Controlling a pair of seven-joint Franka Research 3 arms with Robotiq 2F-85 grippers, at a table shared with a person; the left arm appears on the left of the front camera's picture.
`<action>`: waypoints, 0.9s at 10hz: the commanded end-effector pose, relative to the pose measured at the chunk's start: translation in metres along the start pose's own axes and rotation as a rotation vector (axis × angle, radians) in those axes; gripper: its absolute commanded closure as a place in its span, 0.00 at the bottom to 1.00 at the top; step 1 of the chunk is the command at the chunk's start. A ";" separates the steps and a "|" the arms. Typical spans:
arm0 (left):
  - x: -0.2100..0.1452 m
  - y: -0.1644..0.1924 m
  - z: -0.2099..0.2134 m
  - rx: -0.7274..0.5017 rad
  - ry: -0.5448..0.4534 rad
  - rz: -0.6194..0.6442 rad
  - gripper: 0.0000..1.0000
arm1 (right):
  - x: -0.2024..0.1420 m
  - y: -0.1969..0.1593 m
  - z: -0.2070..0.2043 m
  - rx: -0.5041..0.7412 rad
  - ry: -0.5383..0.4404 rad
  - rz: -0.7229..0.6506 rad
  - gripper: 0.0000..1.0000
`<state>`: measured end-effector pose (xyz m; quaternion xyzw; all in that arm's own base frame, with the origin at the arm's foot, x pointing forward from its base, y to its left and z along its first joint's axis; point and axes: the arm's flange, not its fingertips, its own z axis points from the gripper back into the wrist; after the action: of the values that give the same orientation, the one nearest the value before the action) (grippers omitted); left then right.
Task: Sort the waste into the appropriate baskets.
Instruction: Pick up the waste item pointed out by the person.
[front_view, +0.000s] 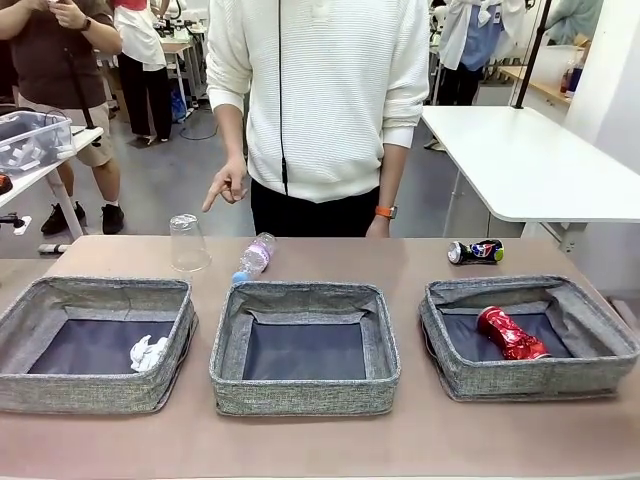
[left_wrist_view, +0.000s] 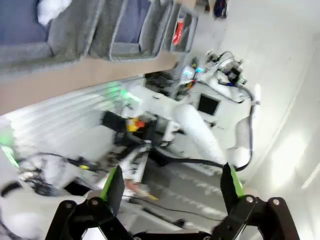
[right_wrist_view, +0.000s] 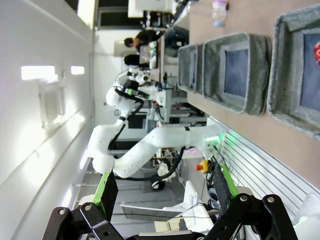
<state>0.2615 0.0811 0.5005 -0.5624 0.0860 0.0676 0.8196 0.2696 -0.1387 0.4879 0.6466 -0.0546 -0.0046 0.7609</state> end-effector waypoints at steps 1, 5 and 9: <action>0.070 -0.007 -0.002 0.105 -0.040 -0.663 0.00 | 0.000 0.002 -0.001 0.009 -0.013 0.014 0.00; 0.166 -0.037 -0.009 0.045 -0.320 -0.958 0.00 | 0.000 0.002 -0.001 0.009 -0.013 0.014 0.00; 0.174 -0.041 -0.006 0.068 -0.324 -0.861 0.00 | 0.000 0.002 -0.001 0.009 -0.013 0.014 0.00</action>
<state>0.4573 0.0667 0.4925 -0.5090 -0.2865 -0.1856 0.7902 0.2693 -0.1389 0.4880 0.6465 -0.0552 -0.0046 0.7609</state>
